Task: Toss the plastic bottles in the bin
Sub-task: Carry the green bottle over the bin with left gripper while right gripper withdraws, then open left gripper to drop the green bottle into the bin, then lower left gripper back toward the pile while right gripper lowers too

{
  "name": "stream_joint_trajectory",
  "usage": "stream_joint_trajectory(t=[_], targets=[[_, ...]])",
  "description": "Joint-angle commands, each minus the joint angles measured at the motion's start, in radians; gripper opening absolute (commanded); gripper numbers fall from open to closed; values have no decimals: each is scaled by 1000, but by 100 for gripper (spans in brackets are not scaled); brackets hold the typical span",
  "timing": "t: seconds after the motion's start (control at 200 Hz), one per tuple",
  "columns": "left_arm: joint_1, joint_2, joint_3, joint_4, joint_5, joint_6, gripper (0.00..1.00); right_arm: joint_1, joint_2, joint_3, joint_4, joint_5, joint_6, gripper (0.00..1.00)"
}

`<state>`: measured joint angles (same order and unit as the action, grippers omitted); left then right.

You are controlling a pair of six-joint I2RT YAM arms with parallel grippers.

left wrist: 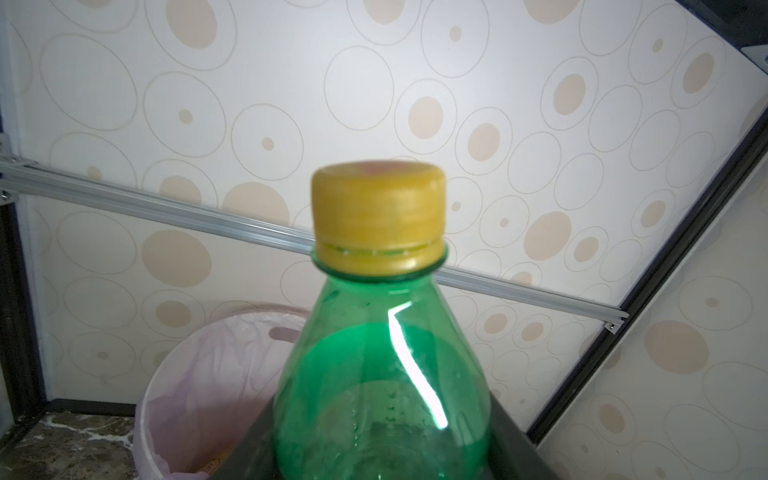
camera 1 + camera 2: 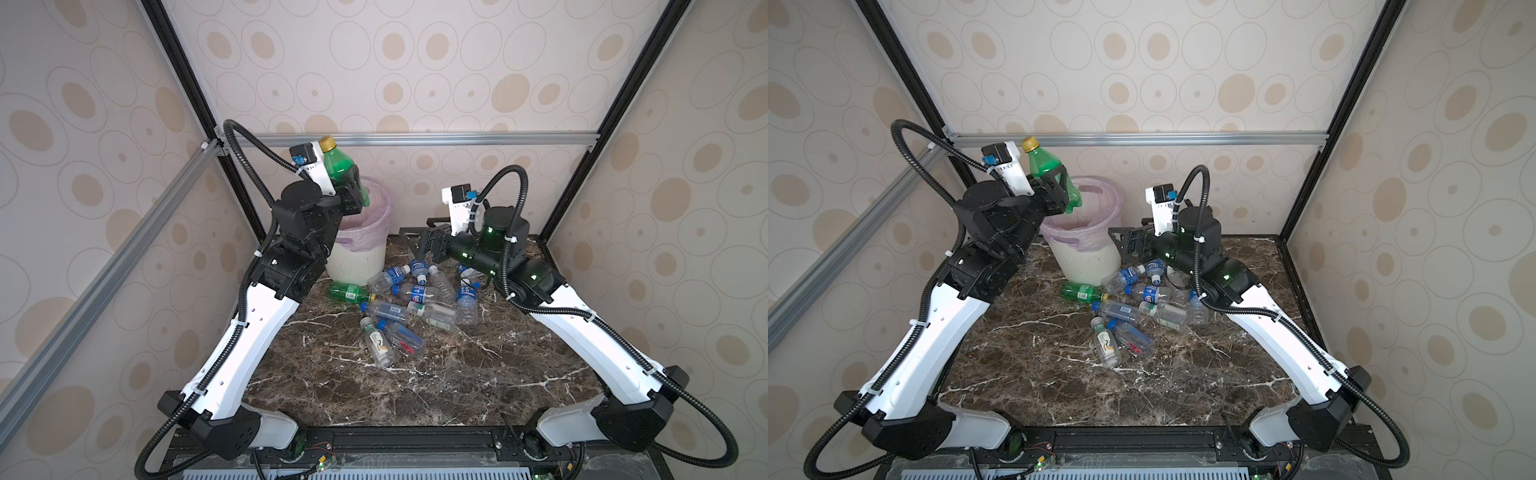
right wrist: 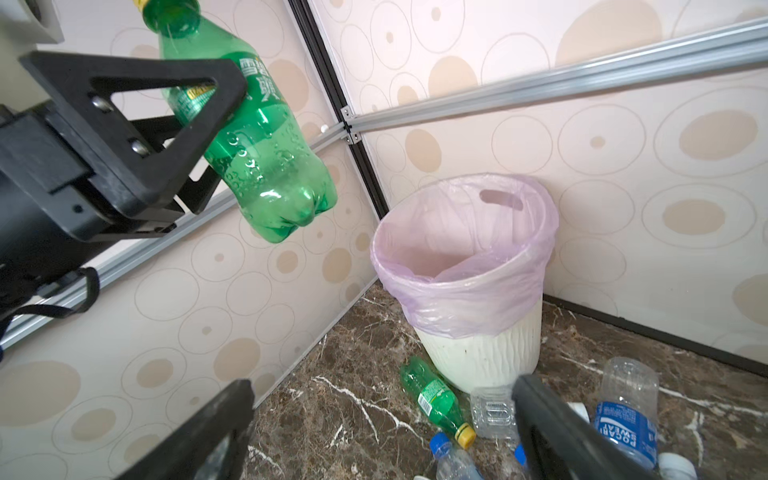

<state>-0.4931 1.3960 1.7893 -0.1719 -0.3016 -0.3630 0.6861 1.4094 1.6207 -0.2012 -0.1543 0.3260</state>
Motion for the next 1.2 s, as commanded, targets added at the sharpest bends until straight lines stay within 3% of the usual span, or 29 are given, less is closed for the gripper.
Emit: stream_joint_trajectory(t=[0.0,0.17,0.265,0.355,0.42,0.805,1.195], targets=[[41,40,55,43,-14,49,55,5,15,22,-13,17,-37,100],[180,249,75,21,157,-60,58,4,39,12,-45,19,-24,100],[244,440,237,-125,323,-148,72,3,36,-11,-46,1,-5,100],[241,533,375,-236,369,-145,90,4,22,-42,-46,-7,7,100],[233,504,344,-204,388,-128,99,4,12,-71,-36,-8,19,100],[226,227,29,-30,425,-131,99,4,8,-138,-27,-3,61,100],[143,23,-256,105,466,-138,99,-7,-61,-281,-120,112,44,100]])
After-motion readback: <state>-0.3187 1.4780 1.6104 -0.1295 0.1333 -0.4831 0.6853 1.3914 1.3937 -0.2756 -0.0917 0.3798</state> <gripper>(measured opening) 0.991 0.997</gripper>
